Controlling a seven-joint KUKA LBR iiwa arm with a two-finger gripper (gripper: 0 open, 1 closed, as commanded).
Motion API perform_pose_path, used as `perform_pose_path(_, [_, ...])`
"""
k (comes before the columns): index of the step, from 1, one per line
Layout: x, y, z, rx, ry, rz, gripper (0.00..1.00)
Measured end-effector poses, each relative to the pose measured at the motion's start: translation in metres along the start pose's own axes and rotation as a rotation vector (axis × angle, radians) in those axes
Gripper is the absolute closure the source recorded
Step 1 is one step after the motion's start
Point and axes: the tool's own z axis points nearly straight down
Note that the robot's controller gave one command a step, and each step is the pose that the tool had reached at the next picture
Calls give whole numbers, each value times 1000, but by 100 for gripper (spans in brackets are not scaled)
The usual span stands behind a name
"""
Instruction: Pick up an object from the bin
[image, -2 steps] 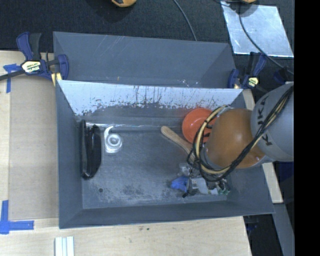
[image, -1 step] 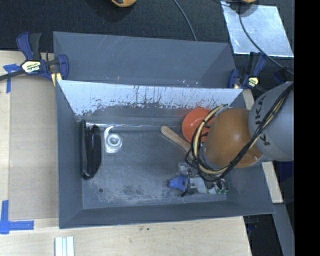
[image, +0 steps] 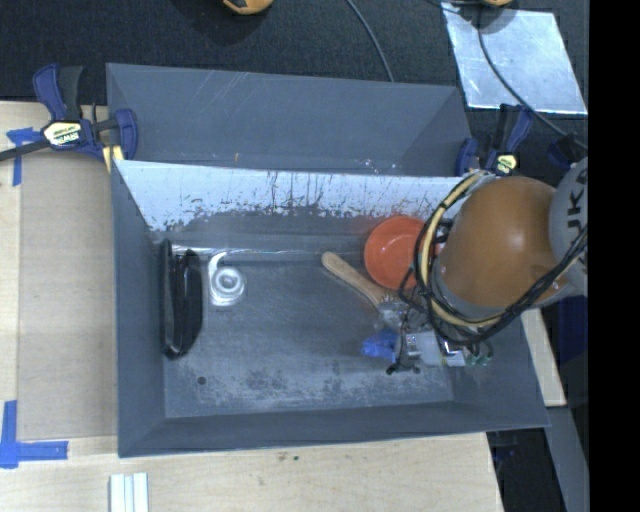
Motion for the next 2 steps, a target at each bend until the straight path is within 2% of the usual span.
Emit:
perform_pose_path(1, [4,21,71,-3,16,26,100])
perform_pose_path(2, [4,19,39,-2,17,23,100])
